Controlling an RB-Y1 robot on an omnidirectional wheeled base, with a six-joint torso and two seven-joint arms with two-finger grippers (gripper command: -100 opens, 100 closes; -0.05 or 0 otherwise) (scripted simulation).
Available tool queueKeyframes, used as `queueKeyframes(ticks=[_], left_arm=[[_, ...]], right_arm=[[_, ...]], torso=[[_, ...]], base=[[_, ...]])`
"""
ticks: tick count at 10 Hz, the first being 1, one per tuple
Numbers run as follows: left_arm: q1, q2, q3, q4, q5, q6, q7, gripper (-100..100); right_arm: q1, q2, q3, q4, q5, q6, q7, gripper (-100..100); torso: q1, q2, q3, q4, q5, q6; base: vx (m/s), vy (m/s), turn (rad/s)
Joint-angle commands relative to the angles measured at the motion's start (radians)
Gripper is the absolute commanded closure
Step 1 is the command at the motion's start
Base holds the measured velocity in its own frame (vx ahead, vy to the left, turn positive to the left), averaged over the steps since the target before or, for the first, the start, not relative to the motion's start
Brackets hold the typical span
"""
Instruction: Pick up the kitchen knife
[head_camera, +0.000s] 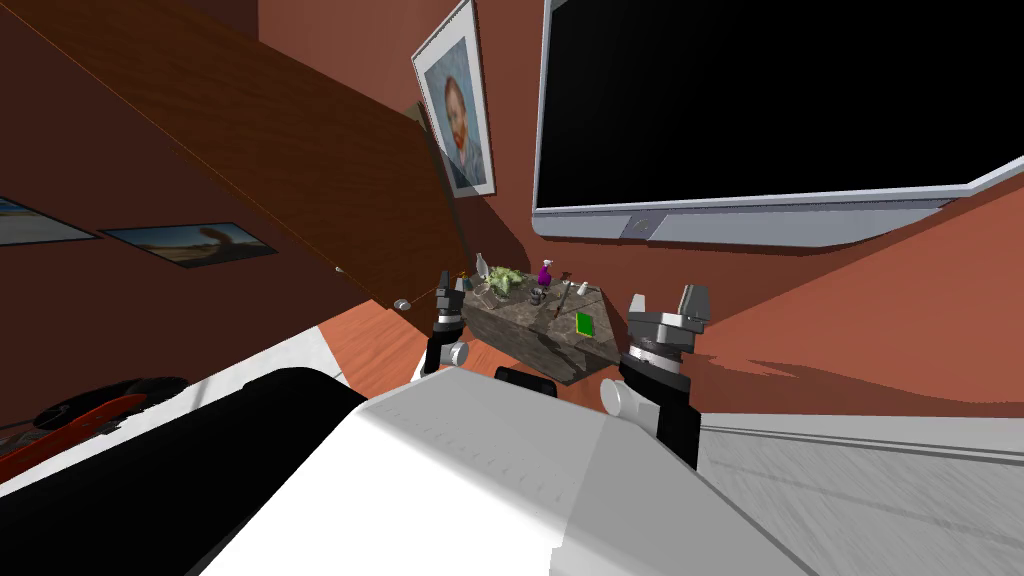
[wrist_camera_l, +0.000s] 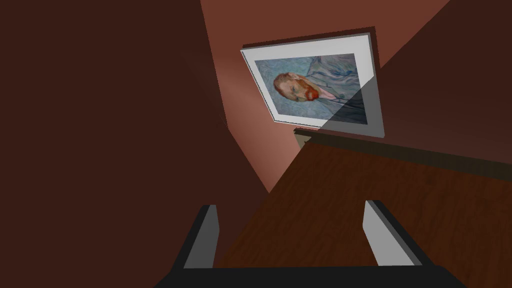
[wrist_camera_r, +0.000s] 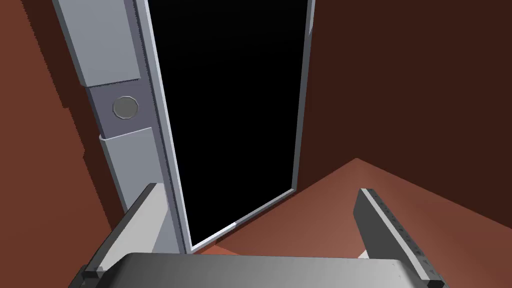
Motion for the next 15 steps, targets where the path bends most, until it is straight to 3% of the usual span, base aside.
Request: queueKeyframes(ticks=[1,6,9,15], left_arm=[[0.0,0.0,0.0,0.0,0.0,0.0,0.0,0],[0.0,0.0,0.0,0.0,0.0,0.0,0.0,0],[0.0,0.0,0.0,0.0,0.0,0.0,0.0,0],[0.0,0.0,0.0,0.0,0.0,0.0,0.0,0]], right_arm=[[-0.002,-0.047,-0.002,0.009,0.009,0.002,0.008,-100],[-0.013,-0.144,-0.012,0.054,0.05,0.013,0.045,-100],[-0.031,-0.209,-0.028,0.122,0.114,0.029,0.103,-100],[-0.061,-0.289,-0.056,0.242,0.226,0.058,0.204,-100]], torso=[[0.0,0.0,0.0,0.0,0.0,0.0],[0.002,-0.001,0.0,0.0,0.0,0.0],[0.004,-0.001,-0.001,0.0,0.001,0.0],[0.004,-0.003,-0.001,-0.001,0.001,0.0]], base=[[0.004,0.011,0.01],[0.009,0.029,0.01],[0.016,0.065,0.026],[0.027,0.069,0.024]])
